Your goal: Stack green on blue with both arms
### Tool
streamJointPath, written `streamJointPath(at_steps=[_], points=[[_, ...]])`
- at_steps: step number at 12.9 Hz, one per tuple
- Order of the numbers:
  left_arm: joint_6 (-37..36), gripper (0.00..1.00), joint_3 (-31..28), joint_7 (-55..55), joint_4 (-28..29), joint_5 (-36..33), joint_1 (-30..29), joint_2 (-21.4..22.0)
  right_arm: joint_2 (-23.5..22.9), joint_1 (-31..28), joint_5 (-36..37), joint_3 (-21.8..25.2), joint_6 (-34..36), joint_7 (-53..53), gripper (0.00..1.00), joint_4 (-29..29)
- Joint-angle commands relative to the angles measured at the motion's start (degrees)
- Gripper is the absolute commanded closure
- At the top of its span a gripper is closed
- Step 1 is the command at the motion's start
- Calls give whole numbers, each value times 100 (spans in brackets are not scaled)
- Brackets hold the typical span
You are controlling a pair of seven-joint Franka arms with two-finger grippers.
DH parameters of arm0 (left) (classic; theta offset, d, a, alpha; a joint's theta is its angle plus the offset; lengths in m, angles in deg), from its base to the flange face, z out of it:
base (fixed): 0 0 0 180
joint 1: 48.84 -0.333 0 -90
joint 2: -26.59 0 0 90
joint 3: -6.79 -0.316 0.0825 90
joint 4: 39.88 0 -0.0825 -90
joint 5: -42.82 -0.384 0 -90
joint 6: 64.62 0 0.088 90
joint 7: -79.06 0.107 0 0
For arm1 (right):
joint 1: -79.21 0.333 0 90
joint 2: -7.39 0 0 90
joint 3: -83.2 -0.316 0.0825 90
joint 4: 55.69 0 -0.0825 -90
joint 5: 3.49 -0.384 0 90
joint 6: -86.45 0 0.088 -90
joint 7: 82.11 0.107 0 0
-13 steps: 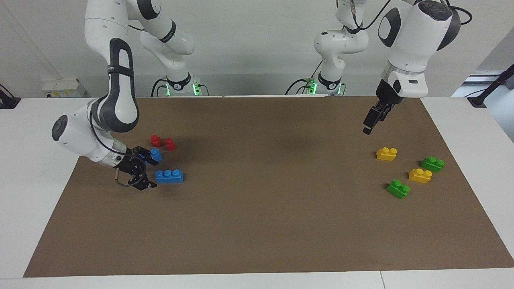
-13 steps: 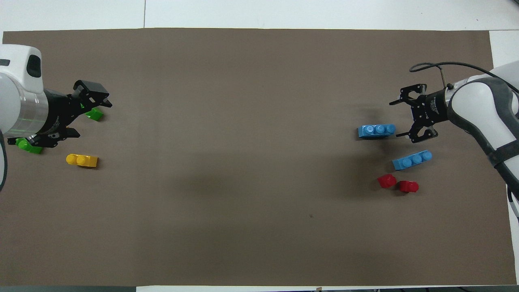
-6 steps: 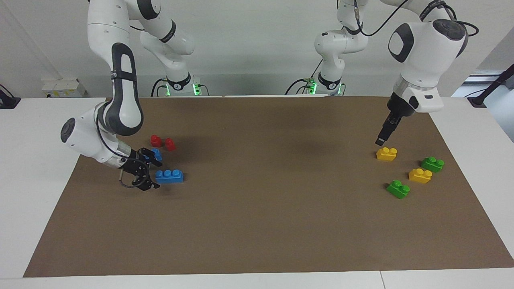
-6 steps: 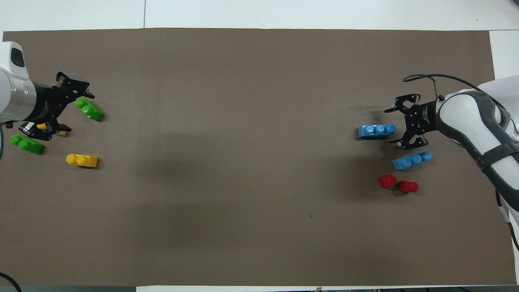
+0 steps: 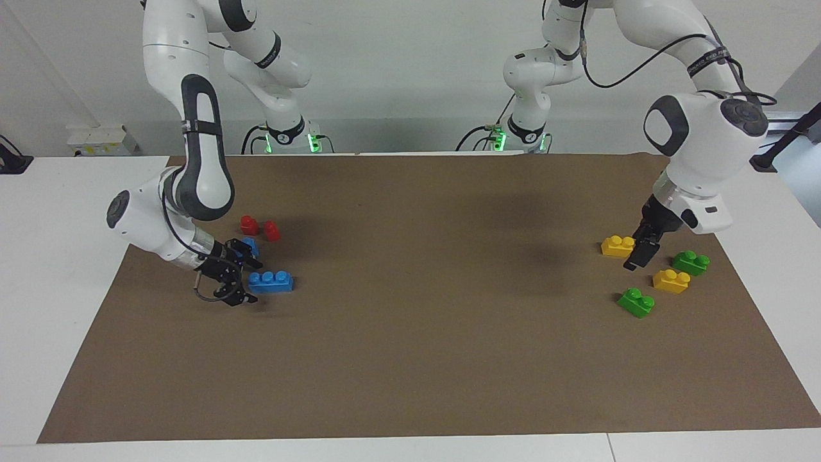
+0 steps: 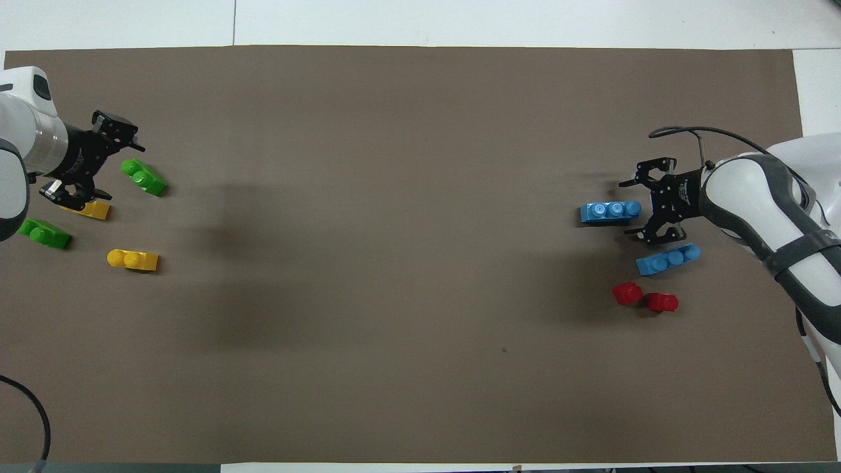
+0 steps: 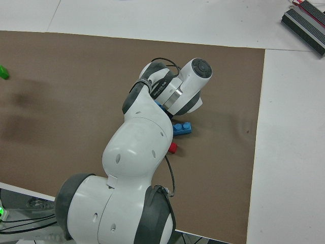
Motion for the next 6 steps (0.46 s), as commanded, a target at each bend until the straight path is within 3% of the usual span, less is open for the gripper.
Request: streamJointPath(at_steps=[1,2,4,6], points=[[-164,0,36,-51,-500,-425,-87,-499,12,-50,-325,-34,-147,-331,57,85],[-190,0,36,-51,-596,-514,-87,-657,12,-68,-317,-34,-129,-392,96,76],[-182,0,28,-42,-921,-524,-131,-991,12,-86,-299,-34,-16,-908,100,-20],[-147,0,36,-25,-1035,-515,-341,-1246,29,-25,-247,-16,762,-537,100,-771]])
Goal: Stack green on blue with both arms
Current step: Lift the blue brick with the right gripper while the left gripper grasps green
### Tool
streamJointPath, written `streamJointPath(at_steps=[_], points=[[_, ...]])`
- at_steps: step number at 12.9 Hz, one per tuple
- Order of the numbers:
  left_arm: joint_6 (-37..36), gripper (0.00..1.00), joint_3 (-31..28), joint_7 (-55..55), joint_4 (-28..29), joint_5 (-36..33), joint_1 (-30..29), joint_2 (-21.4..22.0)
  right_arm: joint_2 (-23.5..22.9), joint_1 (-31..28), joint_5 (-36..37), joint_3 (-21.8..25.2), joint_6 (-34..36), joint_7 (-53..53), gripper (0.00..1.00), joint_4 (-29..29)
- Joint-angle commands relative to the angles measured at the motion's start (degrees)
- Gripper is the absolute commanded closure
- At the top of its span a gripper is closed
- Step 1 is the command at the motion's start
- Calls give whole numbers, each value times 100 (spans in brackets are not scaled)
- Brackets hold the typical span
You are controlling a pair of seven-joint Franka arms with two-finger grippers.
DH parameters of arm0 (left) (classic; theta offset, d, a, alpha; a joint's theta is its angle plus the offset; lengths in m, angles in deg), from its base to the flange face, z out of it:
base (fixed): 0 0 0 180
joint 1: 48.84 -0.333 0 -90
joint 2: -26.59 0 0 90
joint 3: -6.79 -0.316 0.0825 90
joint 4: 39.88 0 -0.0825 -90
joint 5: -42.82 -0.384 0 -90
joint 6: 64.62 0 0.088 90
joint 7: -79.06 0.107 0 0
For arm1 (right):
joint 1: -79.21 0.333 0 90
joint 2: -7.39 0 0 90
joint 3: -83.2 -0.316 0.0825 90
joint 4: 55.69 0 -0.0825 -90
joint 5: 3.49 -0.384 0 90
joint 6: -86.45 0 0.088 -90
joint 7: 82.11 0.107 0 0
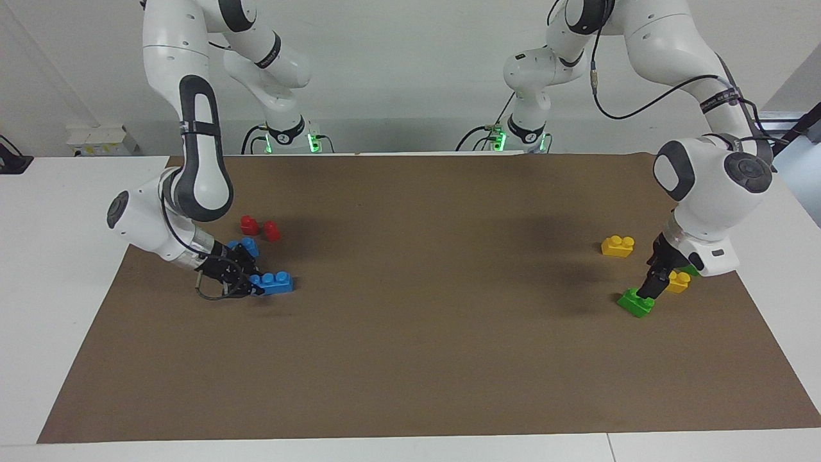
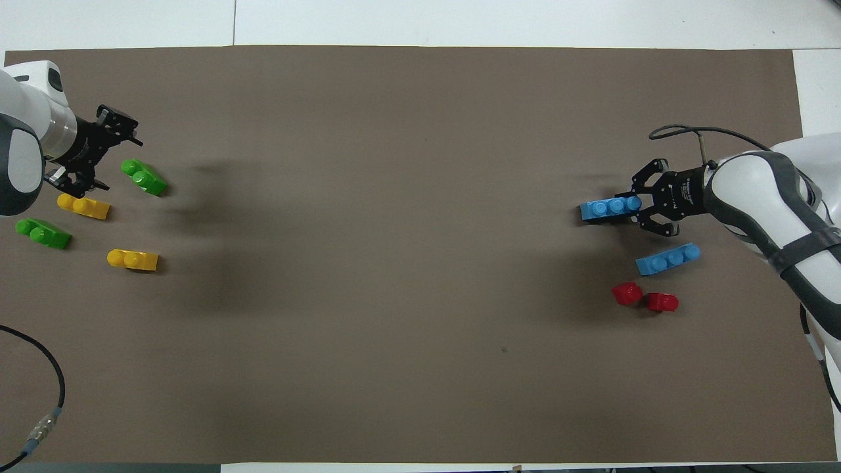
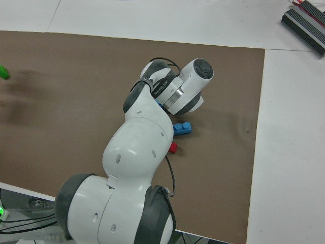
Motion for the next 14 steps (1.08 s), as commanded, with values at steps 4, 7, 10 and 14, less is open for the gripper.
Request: streamJointPath(at_steps=[4,7,10,14], points=[[-38,0,55,-12,-532,95,-303,-624,268,948,14,-46,1115,2171,100,-1516],[261,0,46,-21,-427,474,-295,-660,295,2196,83,-38,800,3621,100,-1464],[585,0,46,-21,-51,483,-295,-651,348,2937,110,-46,185,4520,100,-1166],[885,0,46,-21,452,483,-304,-528,331,3571,93,-73,-1360,4812,100,-234]])
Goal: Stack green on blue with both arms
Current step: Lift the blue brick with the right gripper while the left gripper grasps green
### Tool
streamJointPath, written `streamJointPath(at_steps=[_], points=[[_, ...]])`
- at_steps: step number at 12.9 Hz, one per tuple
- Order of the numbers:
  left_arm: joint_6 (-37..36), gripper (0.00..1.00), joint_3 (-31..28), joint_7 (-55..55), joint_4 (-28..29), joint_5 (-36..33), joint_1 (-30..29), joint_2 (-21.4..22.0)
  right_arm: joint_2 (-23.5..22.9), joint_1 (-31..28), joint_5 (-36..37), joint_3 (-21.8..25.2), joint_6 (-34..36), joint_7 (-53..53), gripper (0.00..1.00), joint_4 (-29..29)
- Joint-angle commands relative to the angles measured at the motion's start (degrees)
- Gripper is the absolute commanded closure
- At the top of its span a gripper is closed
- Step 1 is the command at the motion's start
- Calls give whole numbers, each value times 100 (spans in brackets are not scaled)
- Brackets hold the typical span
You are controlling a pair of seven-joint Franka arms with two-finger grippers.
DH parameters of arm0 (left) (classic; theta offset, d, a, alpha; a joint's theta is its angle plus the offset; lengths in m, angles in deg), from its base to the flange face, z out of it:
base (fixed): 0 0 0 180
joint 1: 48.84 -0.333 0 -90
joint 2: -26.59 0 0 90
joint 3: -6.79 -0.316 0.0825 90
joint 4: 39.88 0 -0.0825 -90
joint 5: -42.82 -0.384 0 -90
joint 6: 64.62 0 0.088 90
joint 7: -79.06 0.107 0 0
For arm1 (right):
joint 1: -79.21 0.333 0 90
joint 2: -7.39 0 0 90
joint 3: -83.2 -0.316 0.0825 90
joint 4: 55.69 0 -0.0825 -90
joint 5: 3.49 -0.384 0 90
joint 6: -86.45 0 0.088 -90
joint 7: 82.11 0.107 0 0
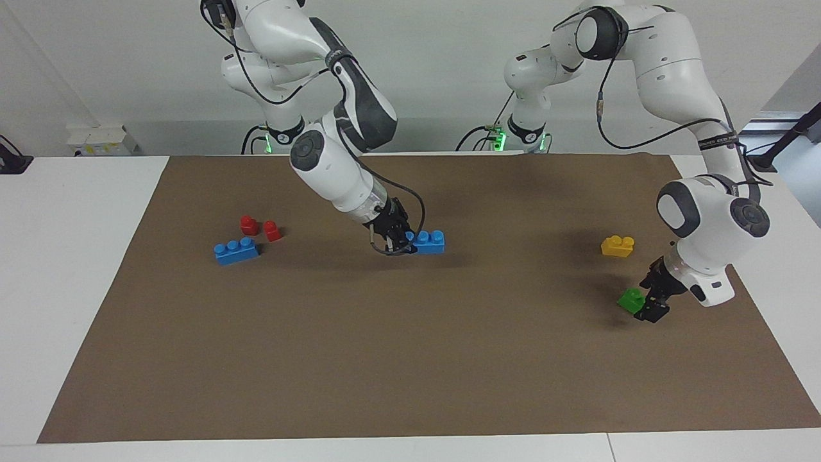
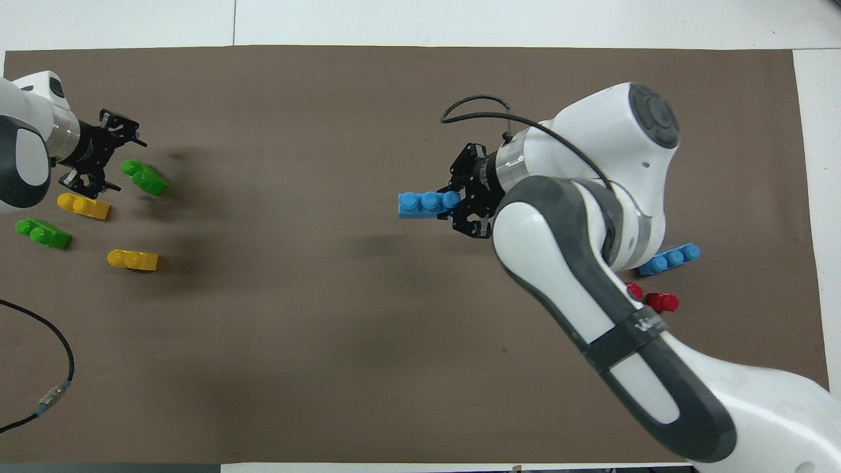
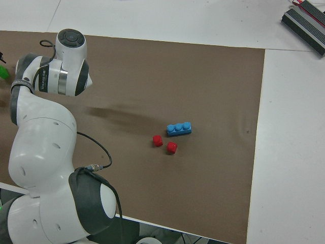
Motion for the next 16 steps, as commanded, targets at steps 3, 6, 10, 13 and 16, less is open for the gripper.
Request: streamJointPath(at_steps=[3,6,10,13,16], points=[[168,29,30,-24,239,73,-46,139,-64,351,28,4,-1253,95,100,745],[133,79,30,-33,134,11,-19,121,-178,606,2,-5,-1703,-80,100,913],[98,100,30,-24,-7,-33,60,112,-328,660,-42,-14,-1932,-458,100,940],[-235,100,30,-478,-60,-24,402,304,-355,660,-130,-14,-1976,-520,100,984],[-841,100,47,-1681,193,-15,762,892,-408,660,-376,-14,-2126,-748,100,1027]])
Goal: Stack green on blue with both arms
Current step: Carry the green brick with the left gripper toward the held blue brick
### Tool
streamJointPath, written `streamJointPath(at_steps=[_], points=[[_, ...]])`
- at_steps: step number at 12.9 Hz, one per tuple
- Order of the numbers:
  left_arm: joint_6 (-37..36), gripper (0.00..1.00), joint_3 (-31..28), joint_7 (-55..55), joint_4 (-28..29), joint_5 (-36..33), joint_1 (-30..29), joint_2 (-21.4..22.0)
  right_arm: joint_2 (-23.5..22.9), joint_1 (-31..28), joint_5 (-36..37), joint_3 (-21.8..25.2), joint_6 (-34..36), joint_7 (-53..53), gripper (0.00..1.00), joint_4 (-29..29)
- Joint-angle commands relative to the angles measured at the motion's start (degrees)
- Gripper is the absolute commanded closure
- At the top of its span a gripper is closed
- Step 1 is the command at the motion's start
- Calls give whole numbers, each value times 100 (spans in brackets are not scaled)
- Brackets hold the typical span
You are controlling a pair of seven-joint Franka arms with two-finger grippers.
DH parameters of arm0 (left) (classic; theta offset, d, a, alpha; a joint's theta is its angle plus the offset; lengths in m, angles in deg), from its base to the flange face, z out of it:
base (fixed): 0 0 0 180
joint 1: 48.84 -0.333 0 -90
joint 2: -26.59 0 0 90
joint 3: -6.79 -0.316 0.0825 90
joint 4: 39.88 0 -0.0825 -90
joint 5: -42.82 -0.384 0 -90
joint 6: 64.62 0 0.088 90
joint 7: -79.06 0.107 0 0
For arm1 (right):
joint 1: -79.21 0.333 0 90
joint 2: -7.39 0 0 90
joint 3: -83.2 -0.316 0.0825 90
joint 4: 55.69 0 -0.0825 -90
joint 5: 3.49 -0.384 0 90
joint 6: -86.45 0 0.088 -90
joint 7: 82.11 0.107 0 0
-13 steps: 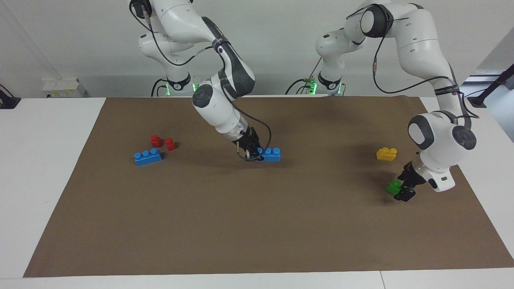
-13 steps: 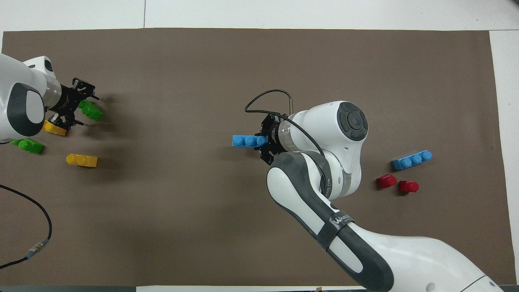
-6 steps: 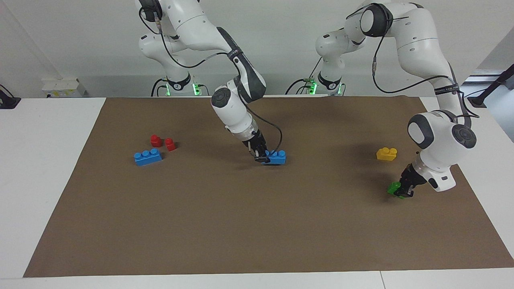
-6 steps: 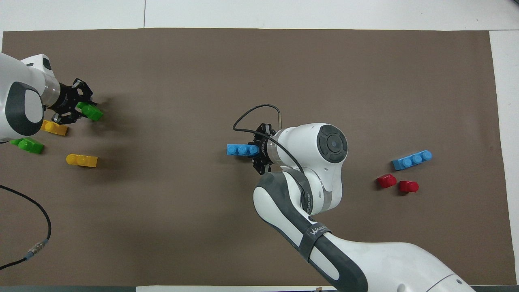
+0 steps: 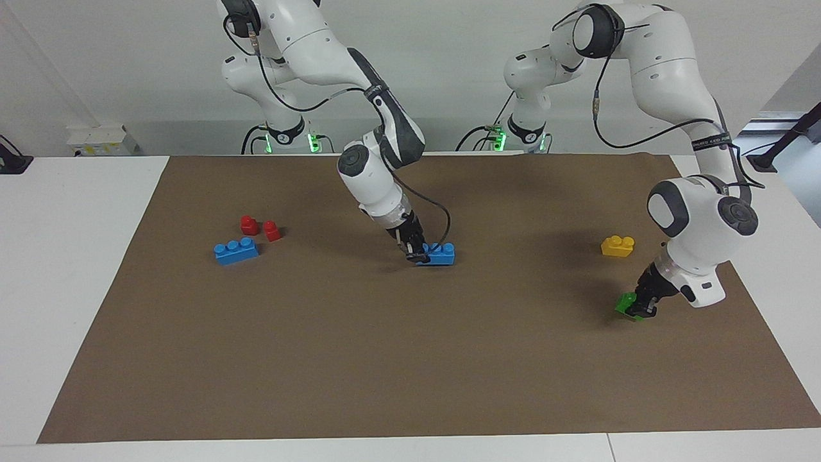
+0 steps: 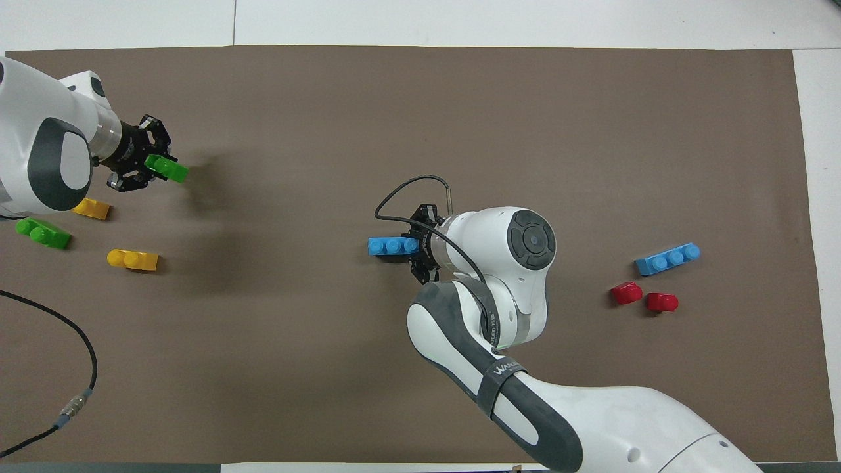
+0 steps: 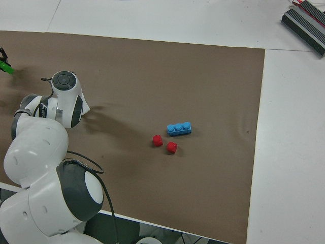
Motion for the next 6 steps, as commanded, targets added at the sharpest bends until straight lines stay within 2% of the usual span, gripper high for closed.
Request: streamJointPath(at_steps=[1,3,6], points=[[-516,100,-49,-1071,436,11,306,782,-25,-15,-247,-21,-201,-295,100,106],[-649,100,-32,-2151,744,37,622,1257,-25,-15,-299,-21,-201,-331,100,115],[-572,100,-40,-4854,1104,37,1499,1540,-25,-15,-334,-21,-201,-392,100,124]])
